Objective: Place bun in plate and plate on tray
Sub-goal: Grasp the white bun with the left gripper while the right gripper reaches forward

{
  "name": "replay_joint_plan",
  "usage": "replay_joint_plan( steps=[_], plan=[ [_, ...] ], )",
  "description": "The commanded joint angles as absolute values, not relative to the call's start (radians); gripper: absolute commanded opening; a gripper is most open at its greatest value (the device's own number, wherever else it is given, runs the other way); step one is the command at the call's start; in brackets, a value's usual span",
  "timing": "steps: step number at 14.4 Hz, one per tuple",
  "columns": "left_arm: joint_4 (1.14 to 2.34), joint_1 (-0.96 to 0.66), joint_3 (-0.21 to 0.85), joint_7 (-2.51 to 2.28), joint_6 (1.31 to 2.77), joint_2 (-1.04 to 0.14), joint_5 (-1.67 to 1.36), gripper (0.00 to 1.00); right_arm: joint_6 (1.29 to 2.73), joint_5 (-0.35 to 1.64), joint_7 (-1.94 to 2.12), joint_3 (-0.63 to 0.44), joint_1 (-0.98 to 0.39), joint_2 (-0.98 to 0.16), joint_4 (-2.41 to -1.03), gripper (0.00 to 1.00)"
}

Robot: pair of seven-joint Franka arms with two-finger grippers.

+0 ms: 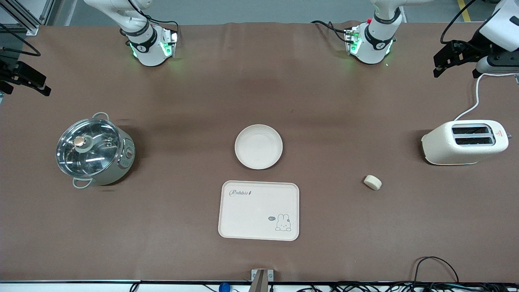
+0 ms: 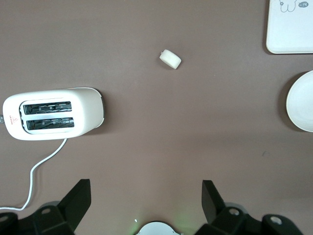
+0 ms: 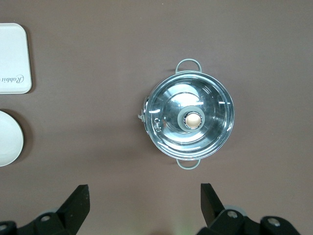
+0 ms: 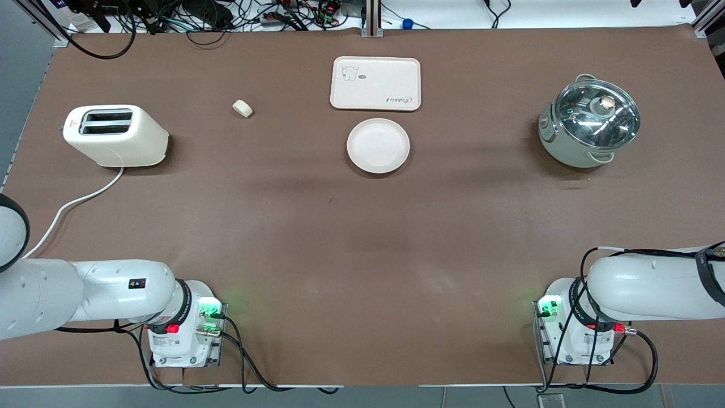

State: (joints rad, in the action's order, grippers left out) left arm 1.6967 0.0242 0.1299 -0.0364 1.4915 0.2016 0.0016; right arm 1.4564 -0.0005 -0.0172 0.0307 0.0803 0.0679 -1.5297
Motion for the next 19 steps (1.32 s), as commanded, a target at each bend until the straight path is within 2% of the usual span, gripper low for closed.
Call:
replay_joint_plan(
  steps=[1,3,6,10,14,17,19],
  plan=[
    [1.664,0.025,0.129,-0.025,1.463,0.184,-0.002,1.00,1.459,0.014,-0.011,0.041,0.097,0.066,-1.525,1.00],
    [1.652,0.026,0.129,-0.025,1.465,0.151,0.003,1.00,1.459,0.014,-0.009,0.041,0.097,0.066,-1.525,1.00],
    [1.589,0.015,0.140,-0.055,1.488,-0.004,0.009,1.00,1.459,0.014,-0.009,0.041,0.095,0.066,-1.525,1.00],
    [1.628,0.008,0.202,-0.436,1.725,-0.205,0.009,1.00,1.465,0.023,-0.012,0.044,0.086,0.055,-1.526,1.00],
    [1.666,-0.021,0.201,-0.766,2.004,-0.385,0.009,1.00,1.480,0.136,-0.023,0.046,0.069,0.015,-1.540,1.00],
    [1.675,-0.021,0.201,-0.906,2.092,-0.501,0.145,1.00,1.514,0.149,-0.061,0.048,0.023,-0.066,-1.549,1.00],
    [1.674,-0.014,0.202,-1.032,2.153,-0.573,0.204,1.00,1.596,0.189,-0.113,0.048,-0.005,-0.086,-1.601,1.00]
  ],
)
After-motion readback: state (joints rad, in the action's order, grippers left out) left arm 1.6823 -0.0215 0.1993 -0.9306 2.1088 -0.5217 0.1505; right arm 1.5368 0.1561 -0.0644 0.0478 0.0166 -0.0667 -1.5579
